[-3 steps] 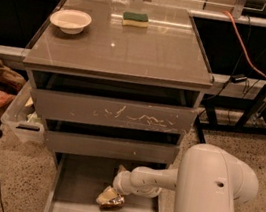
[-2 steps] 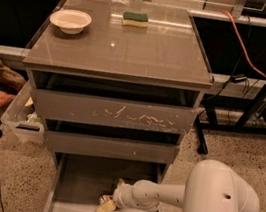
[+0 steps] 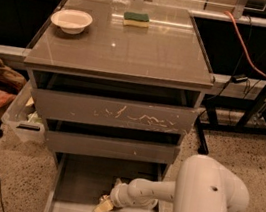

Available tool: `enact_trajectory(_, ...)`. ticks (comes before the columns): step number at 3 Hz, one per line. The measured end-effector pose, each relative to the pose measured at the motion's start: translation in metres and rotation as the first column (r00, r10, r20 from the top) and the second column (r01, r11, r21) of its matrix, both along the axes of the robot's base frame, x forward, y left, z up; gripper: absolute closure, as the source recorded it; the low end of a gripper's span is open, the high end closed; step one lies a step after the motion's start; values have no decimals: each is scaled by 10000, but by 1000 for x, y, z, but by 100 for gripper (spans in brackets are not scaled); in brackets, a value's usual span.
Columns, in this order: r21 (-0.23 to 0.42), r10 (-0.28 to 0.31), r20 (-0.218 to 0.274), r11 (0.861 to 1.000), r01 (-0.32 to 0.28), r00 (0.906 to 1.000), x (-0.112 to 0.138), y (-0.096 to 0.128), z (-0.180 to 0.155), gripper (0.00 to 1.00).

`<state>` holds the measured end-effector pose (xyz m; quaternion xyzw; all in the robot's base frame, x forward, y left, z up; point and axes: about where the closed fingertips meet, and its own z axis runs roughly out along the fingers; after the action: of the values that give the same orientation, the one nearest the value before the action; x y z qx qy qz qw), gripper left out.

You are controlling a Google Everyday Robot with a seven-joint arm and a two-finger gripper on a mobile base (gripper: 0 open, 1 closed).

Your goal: Pick orange can from bottom drawer and place on counter

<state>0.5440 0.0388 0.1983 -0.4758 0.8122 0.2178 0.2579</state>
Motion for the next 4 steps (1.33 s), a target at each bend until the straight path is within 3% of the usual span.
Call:
enact_trajectory(2, -787, 440, 652, 9961, -388, 9969, 25, 9, -14, 0)
enact_trajectory(4, -373, 813, 997, 9963, -779, 9917, 21, 2, -22, 0)
